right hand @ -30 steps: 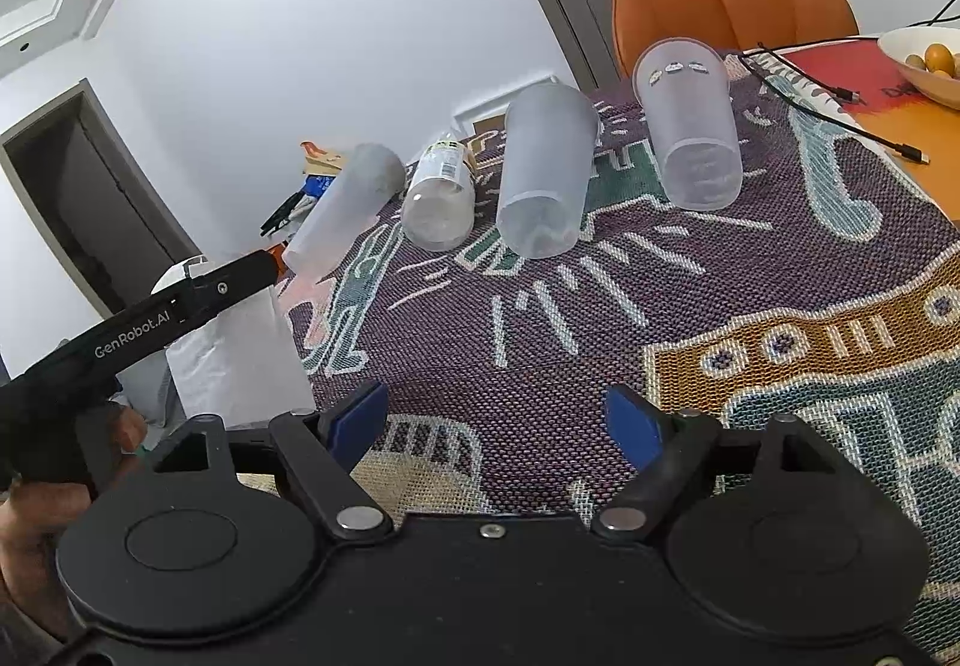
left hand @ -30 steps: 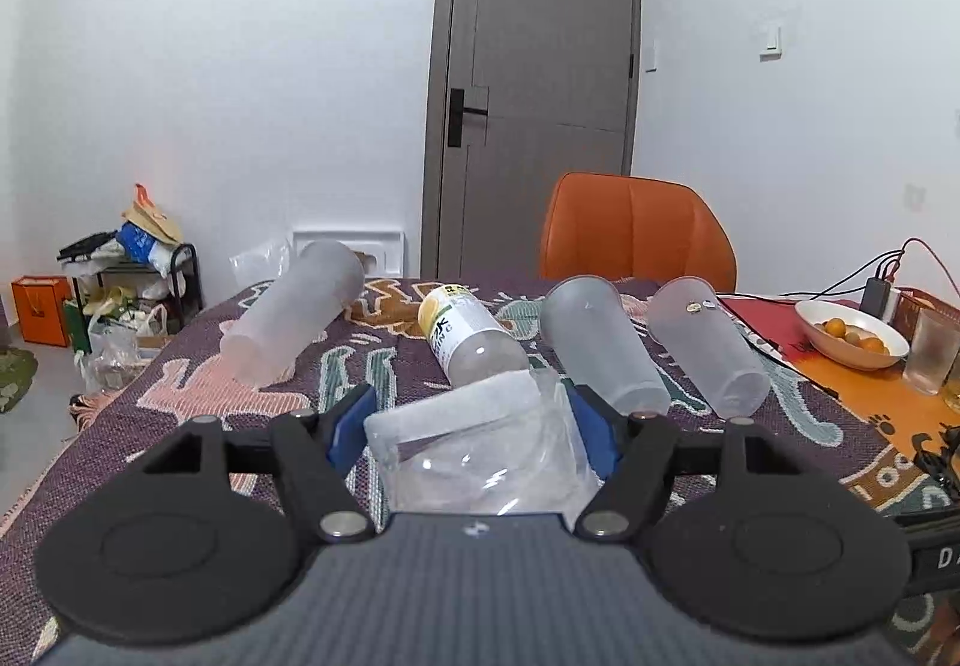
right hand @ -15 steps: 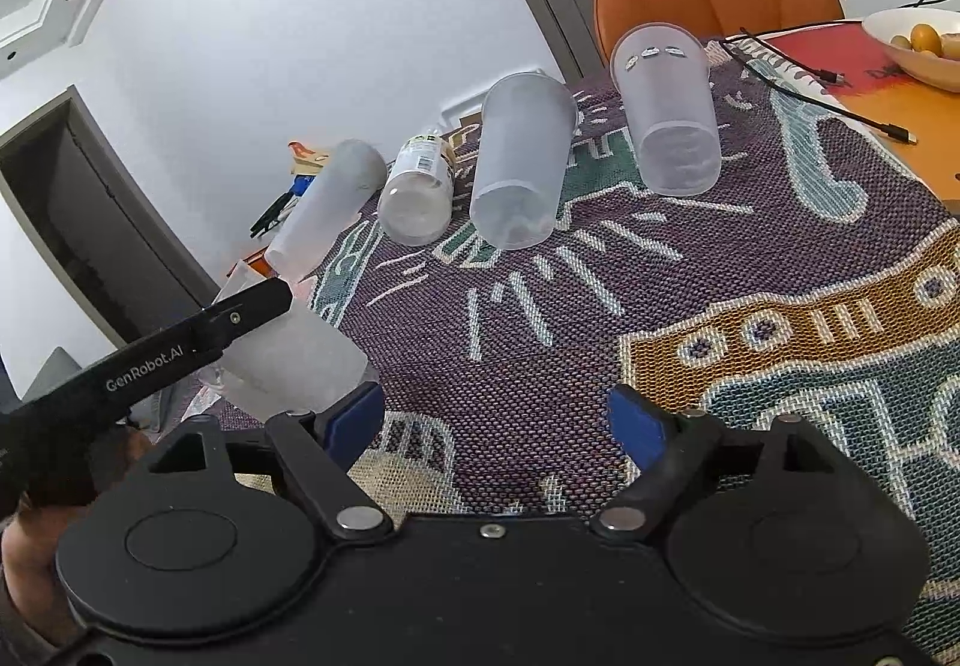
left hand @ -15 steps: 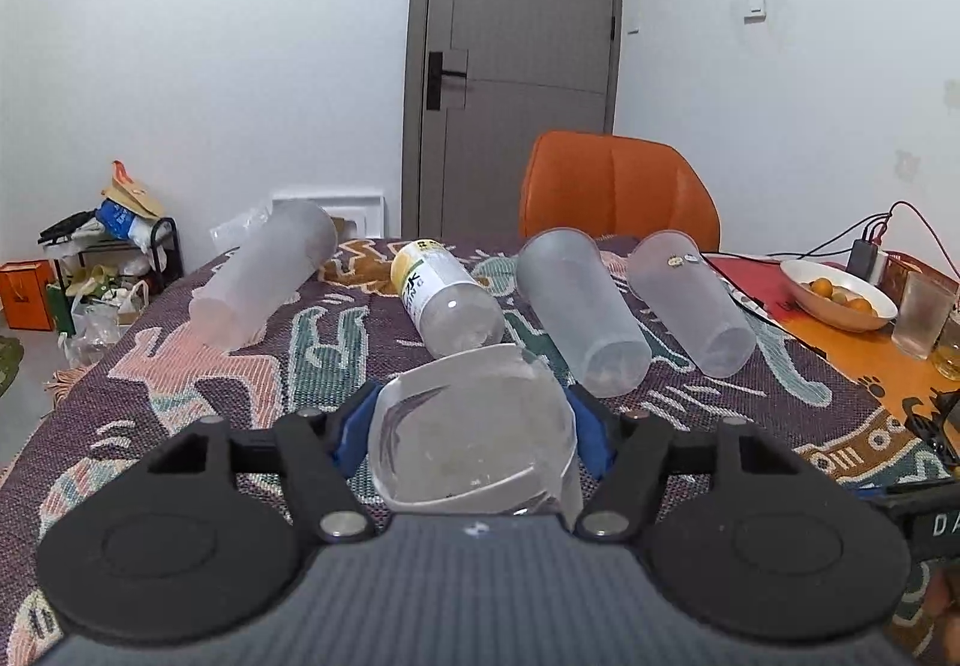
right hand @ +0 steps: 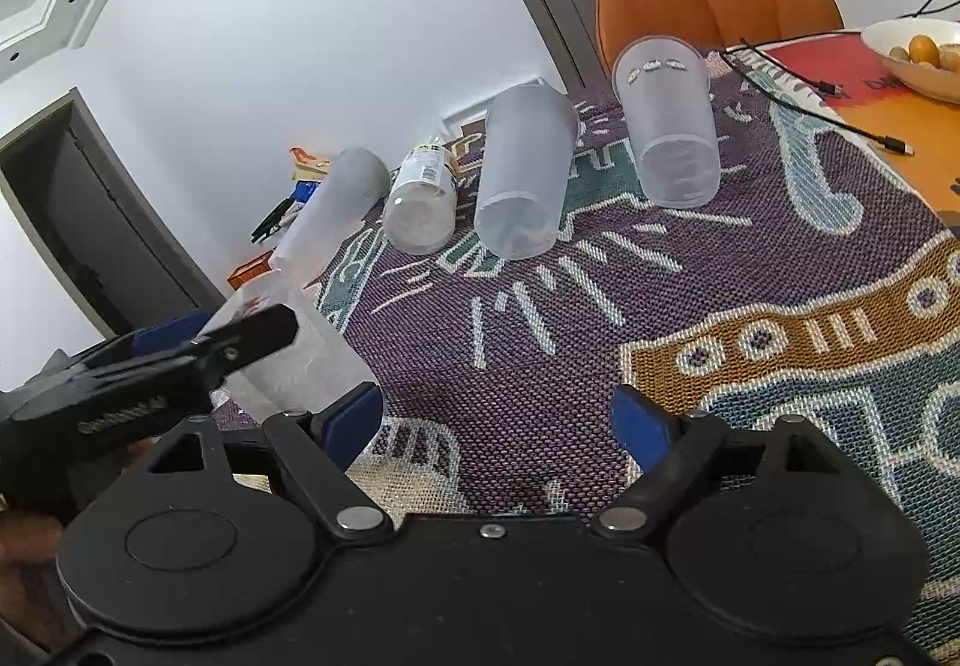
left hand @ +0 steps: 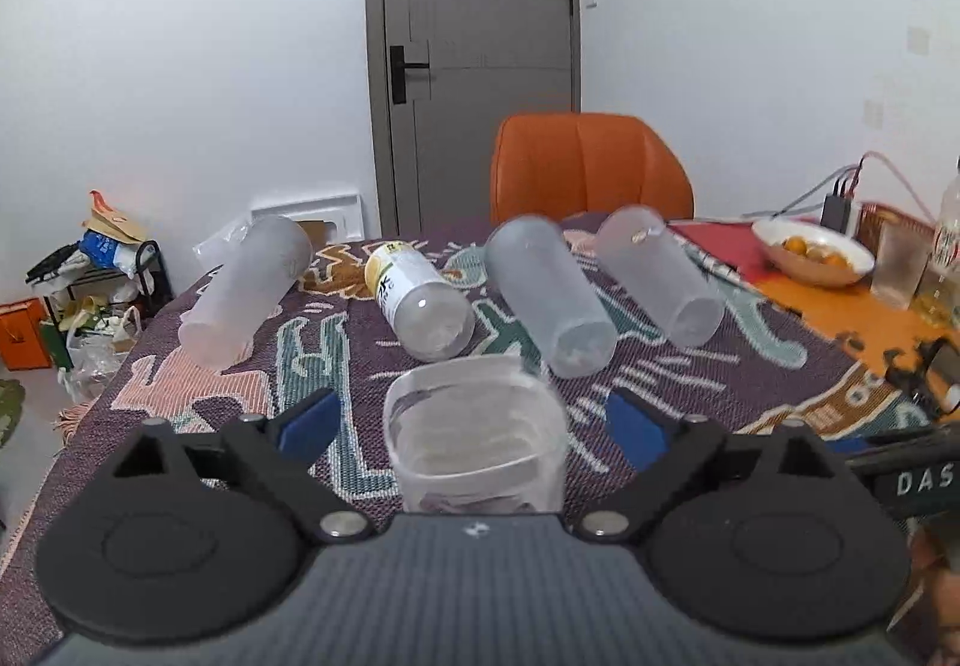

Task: Flip cup upright
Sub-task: 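Rotate the held cup with the left gripper so its opening faces up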

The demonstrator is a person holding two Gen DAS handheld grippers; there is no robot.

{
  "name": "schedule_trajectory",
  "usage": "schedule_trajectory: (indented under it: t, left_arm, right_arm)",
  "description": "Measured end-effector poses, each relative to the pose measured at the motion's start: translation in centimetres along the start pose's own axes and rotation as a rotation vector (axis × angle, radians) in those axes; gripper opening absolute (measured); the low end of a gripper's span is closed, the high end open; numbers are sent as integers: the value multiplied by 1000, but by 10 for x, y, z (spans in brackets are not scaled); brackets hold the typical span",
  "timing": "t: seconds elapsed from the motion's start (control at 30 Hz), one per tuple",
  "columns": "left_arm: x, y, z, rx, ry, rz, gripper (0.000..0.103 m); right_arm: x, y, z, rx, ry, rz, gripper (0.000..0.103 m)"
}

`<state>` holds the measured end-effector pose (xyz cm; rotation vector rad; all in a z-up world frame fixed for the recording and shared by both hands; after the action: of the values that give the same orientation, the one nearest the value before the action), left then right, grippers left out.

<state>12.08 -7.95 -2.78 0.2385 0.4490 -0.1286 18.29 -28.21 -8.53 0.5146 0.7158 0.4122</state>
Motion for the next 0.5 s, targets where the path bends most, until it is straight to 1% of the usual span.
schedule_trajectory:
  t: [0.13,0.3,0.5]
  left_arm:
    - [-8,6,2,-44,2,-19,96]
    - [-22,11,4,-55,-8,-16,96]
    - [-39,20,-1,-92,-11,-21,100]
  right_arm:
    - [-7,5,1,-17,-20,2,89]
    - [-15,11,2,-32,-37,7,93]
    - [-23,19,3,-61,-52,18,98]
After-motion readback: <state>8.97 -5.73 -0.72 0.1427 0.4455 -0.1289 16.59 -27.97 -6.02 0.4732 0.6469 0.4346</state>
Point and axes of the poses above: each gripper's, at about its wrist camera, not at the fingertips, and x roughly the way its jaws point, y to its left, z to its top, the point moved 4 cm from there along x, roughly the way its jaws point, and after that the axes turned 11 degrees about x, right-handed, at the moved point
